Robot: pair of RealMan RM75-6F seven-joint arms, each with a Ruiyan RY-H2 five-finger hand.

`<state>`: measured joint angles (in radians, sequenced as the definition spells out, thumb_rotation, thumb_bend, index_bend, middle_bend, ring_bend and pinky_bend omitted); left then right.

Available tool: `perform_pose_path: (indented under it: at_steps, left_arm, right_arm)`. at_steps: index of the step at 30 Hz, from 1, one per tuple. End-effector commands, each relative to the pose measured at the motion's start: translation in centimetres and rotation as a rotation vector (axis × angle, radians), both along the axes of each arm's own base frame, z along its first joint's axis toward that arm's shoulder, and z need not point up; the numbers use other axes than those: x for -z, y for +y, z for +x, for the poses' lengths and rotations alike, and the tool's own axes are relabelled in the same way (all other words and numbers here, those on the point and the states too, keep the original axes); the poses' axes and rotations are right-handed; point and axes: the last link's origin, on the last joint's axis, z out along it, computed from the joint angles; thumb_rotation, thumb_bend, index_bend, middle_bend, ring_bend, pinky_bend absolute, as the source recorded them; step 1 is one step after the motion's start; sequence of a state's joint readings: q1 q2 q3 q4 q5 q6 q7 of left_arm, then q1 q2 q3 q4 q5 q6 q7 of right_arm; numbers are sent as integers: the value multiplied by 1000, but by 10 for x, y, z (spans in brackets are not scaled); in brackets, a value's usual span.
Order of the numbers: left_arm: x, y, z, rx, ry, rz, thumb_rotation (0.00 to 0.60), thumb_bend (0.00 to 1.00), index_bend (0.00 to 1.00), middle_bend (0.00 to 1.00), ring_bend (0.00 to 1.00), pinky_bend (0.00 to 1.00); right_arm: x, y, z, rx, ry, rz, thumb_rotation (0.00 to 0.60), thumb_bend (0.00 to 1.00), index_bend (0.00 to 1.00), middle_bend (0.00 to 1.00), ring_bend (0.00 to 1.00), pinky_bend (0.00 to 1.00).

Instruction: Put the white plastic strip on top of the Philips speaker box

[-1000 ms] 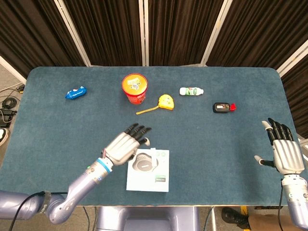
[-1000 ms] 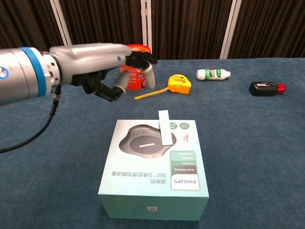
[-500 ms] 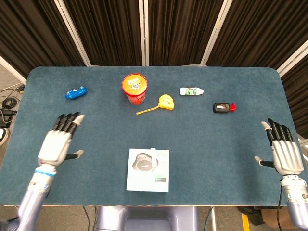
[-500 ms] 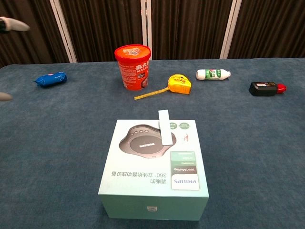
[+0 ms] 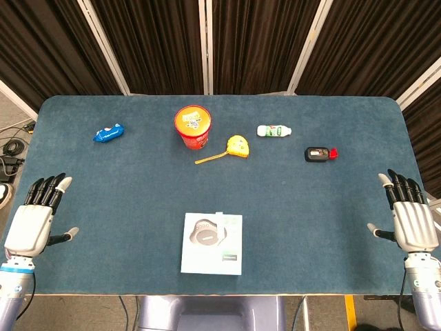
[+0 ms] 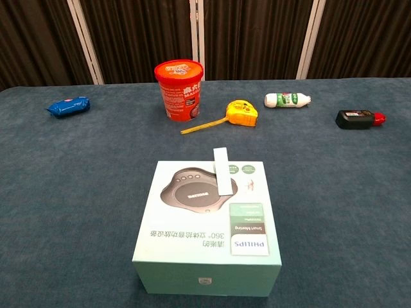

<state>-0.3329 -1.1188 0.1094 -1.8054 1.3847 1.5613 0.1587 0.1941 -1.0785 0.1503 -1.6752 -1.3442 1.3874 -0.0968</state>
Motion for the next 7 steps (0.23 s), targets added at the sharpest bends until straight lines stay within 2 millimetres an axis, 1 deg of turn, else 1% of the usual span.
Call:
perform_pose_path:
  at_steps: [1,7]
  left_arm:
    - [-1,0,1,3,-5,0,600,0,0,0,0,0]
    - [-2,1,1,-4,-5,5,600,0,0,0,0,0]
  right_arm:
    - [0,0,0,-1,-1,0,600,0,0,0,0,0]
    - [-1,1,-2,5,-5,4,600,0,0,0,0,0]
